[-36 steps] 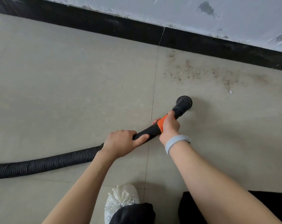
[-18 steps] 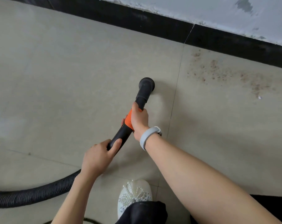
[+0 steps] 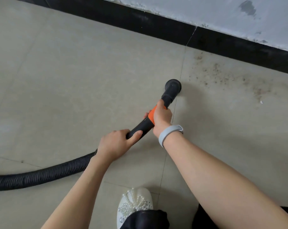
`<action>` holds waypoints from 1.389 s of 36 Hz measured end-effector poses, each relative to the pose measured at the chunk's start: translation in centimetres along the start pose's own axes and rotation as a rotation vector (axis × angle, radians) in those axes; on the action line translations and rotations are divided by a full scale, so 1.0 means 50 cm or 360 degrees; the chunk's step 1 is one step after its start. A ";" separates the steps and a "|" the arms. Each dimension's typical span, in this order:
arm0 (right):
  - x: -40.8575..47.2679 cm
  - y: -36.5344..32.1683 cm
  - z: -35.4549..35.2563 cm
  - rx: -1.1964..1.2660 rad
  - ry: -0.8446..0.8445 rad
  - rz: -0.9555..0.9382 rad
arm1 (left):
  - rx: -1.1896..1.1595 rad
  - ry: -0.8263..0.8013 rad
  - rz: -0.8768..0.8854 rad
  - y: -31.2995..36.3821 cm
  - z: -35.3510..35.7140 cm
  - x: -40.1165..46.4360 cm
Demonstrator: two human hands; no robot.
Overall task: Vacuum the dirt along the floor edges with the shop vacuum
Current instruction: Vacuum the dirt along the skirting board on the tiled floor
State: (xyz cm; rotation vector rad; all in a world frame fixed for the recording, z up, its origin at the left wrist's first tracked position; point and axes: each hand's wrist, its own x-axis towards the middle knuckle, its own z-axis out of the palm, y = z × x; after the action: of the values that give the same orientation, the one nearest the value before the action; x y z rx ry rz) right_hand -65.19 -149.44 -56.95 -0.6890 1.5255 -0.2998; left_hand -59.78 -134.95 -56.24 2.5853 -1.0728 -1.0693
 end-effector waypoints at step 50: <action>0.103 -0.150 -0.126 0.0007 -0.0220 0.0154 | 0.0212 0.0093 -0.0016 0.175 0.011 0.101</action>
State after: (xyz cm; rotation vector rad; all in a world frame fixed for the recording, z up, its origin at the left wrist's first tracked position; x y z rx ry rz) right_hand -69.24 -159.70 -56.19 -0.6175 1.4206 -0.1788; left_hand -62.56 -144.67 -56.16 2.7087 -1.1560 -0.9487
